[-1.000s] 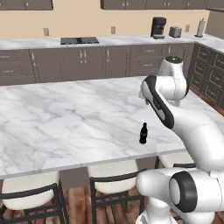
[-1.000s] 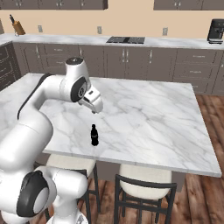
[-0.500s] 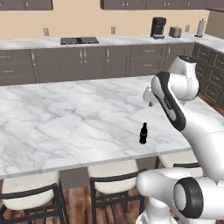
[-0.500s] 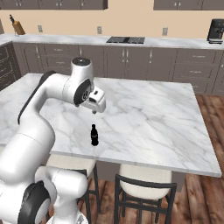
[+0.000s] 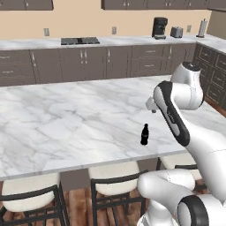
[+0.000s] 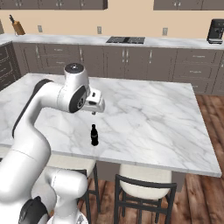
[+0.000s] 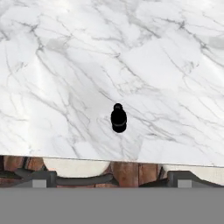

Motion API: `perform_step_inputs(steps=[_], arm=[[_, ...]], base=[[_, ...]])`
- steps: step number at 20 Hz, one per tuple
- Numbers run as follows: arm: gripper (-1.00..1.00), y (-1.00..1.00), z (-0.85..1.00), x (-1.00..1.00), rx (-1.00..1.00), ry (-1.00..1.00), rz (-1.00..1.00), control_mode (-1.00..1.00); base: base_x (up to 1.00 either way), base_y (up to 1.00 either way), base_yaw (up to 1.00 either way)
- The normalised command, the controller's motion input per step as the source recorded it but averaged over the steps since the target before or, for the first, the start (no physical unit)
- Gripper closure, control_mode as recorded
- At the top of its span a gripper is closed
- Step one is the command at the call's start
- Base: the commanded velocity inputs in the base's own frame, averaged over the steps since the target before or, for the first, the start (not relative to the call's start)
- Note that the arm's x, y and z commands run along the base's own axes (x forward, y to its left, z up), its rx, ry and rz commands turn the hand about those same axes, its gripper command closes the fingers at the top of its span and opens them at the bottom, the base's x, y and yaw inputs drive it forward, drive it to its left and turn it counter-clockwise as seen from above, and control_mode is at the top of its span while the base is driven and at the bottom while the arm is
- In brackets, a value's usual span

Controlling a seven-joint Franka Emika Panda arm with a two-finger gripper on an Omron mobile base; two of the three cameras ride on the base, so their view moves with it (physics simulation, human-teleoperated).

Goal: Place the large bottle from the dining counter next to the other large bottle outside the sink, and place the small bottle from the dining counter next to the other small bottle inside the sink.

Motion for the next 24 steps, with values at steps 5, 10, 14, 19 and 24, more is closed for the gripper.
perform_step_inputs(steps=[5,10,14,19,24], arm=[[-1.0,0.03,0.0,0.11,0.0,0.34,0.0,-1.0],[-1.0,0.0,0.0,0.0,0.0,0.03,0.0,-1.0],[-1.0,0.07,0.0,0.0,-0.04,0.0,-0.01,-1.0],[-1.0,0.06,-0.01,0.0,-0.02,0.01,-0.02,-1.0],[-1.0,0.0,-0.04,0.19,0.0,0.03,-0.01,-1.0]], base=[[0.0,0.0,0.0],[0.0,0.0,0.0],[0.0,0.0,0.0],[0.0,0.0,0.0],[0.0,0.0,0.0]])
